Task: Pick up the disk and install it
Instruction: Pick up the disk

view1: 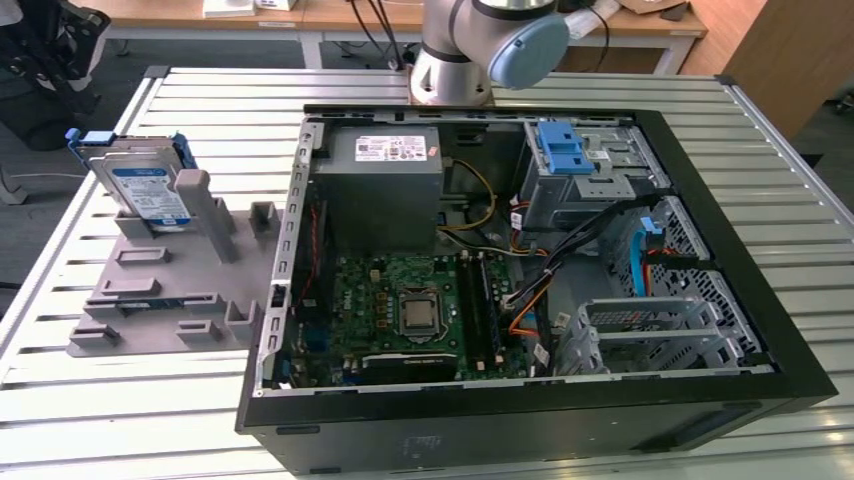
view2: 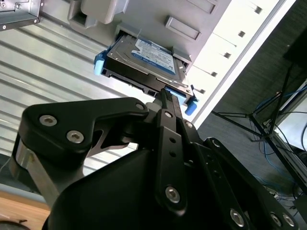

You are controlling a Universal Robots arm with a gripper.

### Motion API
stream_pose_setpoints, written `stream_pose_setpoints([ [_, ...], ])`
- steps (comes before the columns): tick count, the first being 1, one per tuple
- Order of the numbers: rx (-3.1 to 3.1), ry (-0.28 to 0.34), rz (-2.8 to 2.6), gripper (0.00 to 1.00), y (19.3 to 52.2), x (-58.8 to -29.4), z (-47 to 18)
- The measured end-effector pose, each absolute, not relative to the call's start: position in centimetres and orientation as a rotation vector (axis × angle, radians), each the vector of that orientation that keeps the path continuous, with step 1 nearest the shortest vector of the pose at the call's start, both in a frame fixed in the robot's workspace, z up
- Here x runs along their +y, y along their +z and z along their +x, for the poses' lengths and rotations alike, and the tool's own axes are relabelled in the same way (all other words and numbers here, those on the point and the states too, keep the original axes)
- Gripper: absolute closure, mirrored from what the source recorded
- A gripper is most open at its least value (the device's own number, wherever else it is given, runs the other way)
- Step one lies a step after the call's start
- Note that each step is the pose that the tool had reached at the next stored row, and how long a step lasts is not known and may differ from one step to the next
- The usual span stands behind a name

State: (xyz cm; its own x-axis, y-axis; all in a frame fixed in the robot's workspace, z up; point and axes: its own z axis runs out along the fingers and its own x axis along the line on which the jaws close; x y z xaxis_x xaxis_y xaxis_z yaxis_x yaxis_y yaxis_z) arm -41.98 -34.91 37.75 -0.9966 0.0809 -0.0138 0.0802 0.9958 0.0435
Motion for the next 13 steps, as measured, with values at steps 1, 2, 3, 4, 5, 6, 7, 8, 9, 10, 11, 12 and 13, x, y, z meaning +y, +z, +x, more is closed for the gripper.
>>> stream_pose_setpoints([
  [1, 3.123, 0.067, 0.126, 0.89, 37.75, -34.91, -42.06],
  [2, 3.123, 0.067, 0.126, 0.89, 37.75, -34.91, -42.07],
  [3, 3.123, 0.067, 0.126, 0.89, 37.75, -34.91, -42.07],
  [4, 3.123, 0.067, 0.126, 0.89, 37.75, -34.91, -42.08],
  [5, 3.123, 0.067, 0.126, 0.89, 37.75, -34.91, -42.08],
  [6, 3.123, 0.067, 0.126, 0.89, 37.75, -34.91, -42.08],
  [7, 3.123, 0.067, 0.126, 0.89, 37.74, -34.91, -42.09],
  [8, 3.123, 0.067, 0.126, 0.89, 37.75, -34.91, -42.09],
  [9, 3.123, 0.067, 0.126, 0.89, 37.75, -34.91, -42.09],
  [10, 3.123, 0.067, 0.126, 0.89, 37.75, -34.91, -42.09],
  [11, 3.123, 0.067, 0.126, 0.89, 37.75, -34.91, -42.09],
  [12, 3.123, 0.067, 0.125, 0.89, 37.75, -34.91, -42.09],
  [13, 3.123, 0.067, 0.124, 0.89, 37.75, -34.91, -42.09],
])
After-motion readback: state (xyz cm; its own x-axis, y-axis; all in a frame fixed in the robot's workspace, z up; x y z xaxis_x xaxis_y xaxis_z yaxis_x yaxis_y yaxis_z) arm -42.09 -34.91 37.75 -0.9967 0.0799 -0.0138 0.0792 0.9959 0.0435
